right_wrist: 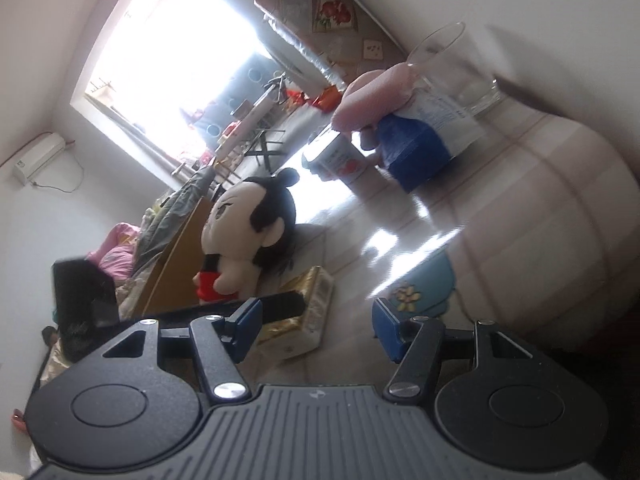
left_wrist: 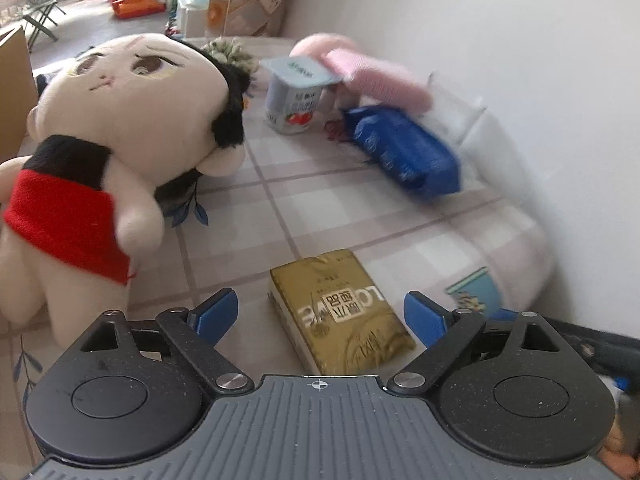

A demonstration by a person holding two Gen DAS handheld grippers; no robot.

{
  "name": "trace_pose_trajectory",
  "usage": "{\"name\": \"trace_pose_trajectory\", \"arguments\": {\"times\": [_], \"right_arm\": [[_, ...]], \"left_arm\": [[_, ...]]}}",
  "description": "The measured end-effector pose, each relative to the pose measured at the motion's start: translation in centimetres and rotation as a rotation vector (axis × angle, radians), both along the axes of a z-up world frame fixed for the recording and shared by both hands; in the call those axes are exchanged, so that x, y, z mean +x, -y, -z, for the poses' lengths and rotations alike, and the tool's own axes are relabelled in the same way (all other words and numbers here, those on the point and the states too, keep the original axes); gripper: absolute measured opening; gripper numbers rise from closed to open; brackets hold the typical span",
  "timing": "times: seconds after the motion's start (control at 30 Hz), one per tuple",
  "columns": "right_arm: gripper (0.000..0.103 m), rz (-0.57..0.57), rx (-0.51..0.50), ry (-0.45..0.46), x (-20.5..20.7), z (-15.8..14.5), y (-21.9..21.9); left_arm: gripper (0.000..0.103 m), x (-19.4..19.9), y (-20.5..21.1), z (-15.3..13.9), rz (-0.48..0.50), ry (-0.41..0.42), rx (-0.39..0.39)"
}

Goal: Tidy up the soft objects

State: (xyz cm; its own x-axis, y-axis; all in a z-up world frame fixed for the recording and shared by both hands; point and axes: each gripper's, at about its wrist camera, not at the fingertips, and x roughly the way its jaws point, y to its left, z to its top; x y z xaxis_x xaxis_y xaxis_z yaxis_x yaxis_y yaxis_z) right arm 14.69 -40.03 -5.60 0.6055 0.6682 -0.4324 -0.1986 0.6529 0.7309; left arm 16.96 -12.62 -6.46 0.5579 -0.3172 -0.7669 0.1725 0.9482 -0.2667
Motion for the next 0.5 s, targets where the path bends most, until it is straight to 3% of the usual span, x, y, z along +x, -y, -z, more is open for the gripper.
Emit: {"name": "trace_pose_trajectory", "arguments": {"times": [0.07, 0.27, 0.4, 0.5], "right_arm": [[0.064, 0.013, -0.026, 0.008, -0.1, 0.1, 0.1], [0.064, 0.029, -0.111, 0.082, 0.5, -1.0, 0.0], [0.064, 0.022, -0.205, 0.190, 1.9, -3.4, -0.9], [0.070, 0.010, -0.277, 0.267, 3.0, -5.0, -2.0]], "left_arm": [[0.088, 0.4, 0.7, 0.6, 0.000, -0.012, 0.036], [0.070, -0.2, 0.7, 0.9, 0.011, 0.008, 0.052], [0.064, -0.4, 0.1, 0.7, 0.014, 0.004, 0.056], [0.062, -0.5, -0.7, 0.8, 0.001, 0.002, 0.051]]}}
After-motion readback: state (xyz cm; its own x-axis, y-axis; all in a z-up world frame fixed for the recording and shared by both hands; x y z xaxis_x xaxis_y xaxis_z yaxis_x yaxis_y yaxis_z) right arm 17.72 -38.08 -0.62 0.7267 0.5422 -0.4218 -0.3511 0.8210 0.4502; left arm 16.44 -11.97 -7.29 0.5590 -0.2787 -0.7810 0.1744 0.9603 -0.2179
